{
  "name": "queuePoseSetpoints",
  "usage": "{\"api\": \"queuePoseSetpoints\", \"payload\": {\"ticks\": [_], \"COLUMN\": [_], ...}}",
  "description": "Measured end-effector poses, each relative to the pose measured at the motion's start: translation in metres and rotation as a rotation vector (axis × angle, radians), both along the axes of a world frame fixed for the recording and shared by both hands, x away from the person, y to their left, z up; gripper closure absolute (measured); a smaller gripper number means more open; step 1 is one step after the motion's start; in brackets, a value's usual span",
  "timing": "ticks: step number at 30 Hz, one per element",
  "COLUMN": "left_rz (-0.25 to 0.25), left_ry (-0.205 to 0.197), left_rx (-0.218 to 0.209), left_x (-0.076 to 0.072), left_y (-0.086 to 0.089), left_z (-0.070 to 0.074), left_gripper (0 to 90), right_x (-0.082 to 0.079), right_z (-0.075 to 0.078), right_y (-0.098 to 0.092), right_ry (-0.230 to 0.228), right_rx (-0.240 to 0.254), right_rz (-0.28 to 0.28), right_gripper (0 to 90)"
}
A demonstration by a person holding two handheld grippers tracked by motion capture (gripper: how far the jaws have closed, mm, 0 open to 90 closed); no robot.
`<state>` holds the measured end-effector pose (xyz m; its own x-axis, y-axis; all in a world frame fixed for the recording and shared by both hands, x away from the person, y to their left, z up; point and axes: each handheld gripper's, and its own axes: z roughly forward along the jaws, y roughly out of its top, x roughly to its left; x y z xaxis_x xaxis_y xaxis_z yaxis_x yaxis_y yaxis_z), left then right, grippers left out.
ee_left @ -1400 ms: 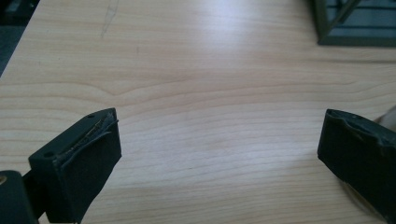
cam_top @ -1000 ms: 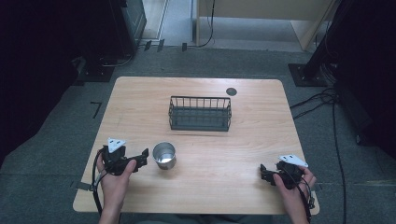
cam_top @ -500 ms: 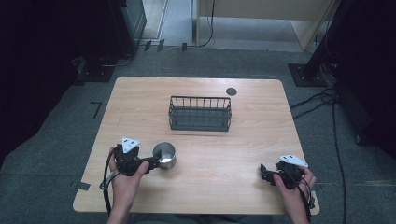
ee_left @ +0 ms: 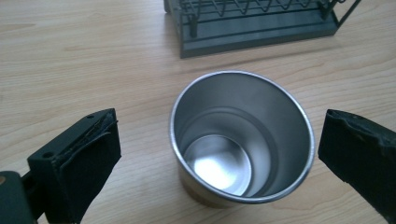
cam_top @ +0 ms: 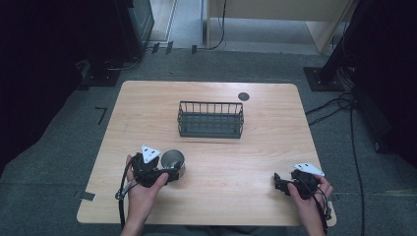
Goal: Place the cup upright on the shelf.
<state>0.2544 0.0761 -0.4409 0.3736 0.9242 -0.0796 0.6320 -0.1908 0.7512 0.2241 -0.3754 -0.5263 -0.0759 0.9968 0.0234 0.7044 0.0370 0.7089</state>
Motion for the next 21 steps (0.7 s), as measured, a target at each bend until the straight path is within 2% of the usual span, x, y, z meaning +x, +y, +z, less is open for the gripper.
{"api": "queuePoseSetpoints", "payload": {"ticks": [8,15,21], "left_rz": [-0.006,-0.024,-0.006], "left_ry": [0.001,-0.001,0.014], "left_rx": [0.021,0.060,0.085], "left_x": [-0.003,-0.007,-0.004], "left_y": [-0.012,-0.021,-0.024], "left_z": [-0.001,-0.004,-0.010], "left_gripper": [0.0,0.0,0.0], "right_x": [0.000,0.000,0.000], "right_z": [0.000,0.000,0.000], "right_y": [0.000,0.000,0.000], "right_ry": [0.001,0.001,0.001], "right_rx": [0.001,0.001,0.001], "right_rz": [0.000,0.000,-0.002], "right_gripper": [0.0,0.0,0.0]}}
